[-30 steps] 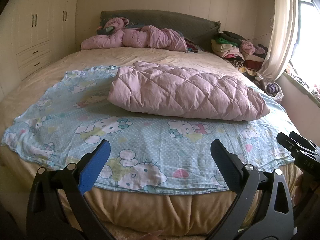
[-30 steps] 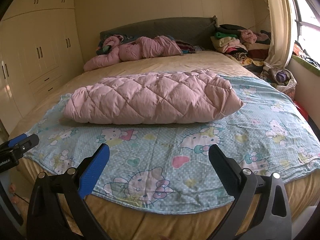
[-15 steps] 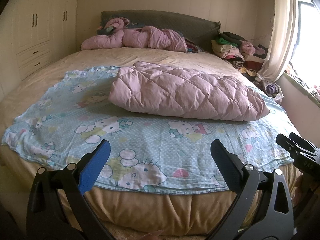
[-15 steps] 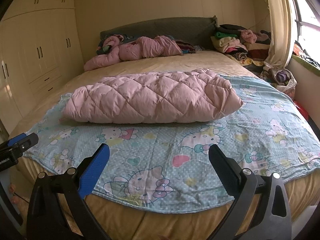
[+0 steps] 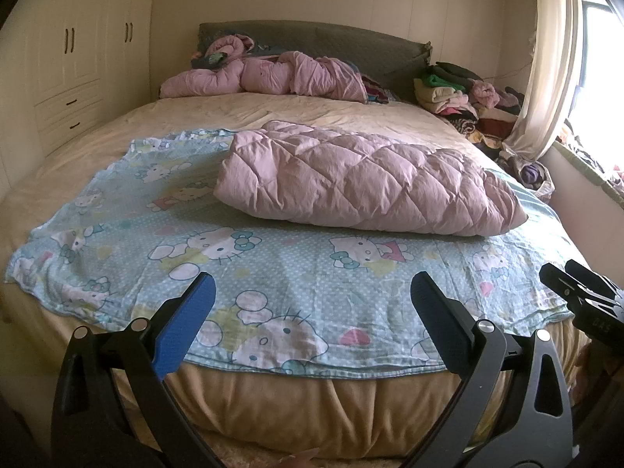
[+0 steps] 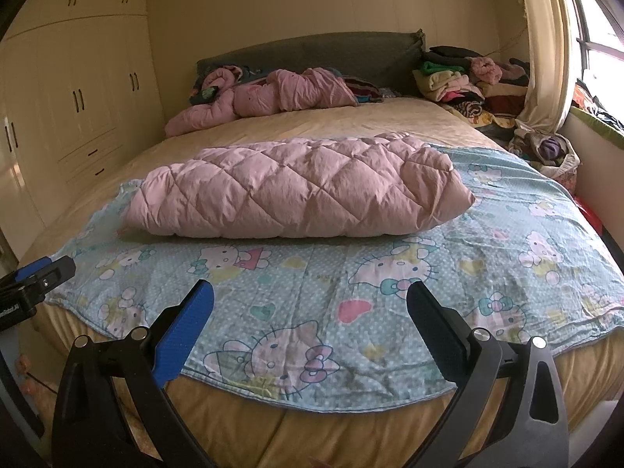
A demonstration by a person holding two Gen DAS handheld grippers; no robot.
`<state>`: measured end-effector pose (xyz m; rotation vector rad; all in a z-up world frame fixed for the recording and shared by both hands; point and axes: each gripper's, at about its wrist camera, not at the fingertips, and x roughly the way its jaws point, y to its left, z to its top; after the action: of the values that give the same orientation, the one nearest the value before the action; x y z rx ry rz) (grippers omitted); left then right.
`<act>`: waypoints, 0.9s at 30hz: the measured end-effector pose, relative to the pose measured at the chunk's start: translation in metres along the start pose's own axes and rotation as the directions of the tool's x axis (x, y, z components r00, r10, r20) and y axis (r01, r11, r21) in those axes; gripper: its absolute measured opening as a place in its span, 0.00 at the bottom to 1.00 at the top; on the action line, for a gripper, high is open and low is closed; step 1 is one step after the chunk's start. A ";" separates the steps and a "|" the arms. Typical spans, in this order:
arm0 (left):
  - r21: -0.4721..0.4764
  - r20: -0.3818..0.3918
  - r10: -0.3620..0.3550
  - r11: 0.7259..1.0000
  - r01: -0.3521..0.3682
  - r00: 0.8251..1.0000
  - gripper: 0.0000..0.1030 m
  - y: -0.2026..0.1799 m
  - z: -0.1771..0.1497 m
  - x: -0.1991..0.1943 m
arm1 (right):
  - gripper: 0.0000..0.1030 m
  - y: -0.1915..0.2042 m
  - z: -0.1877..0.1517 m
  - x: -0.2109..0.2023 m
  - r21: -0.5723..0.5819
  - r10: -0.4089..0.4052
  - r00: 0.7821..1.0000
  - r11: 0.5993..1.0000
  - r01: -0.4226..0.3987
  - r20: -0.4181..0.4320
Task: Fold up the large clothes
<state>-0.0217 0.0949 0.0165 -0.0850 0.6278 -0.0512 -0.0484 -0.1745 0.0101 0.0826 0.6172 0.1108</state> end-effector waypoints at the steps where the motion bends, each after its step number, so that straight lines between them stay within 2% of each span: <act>1: -0.001 -0.001 0.000 1.000 0.000 1.000 0.91 -0.001 0.000 0.000 | 0.96 0.000 0.000 0.001 -0.001 0.000 1.000 1.000 0.000 -0.002; 27: -0.004 -0.002 0.009 1.000 -0.009 1.000 0.91 0.003 -0.001 -0.001 | 0.96 0.001 -0.001 0.000 -0.010 0.004 1.000 1.000 -0.004 -0.009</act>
<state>-0.0236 0.0979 0.0159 -0.0860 0.6299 -0.0408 -0.0494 -0.1735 0.0090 0.0739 0.6250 0.1180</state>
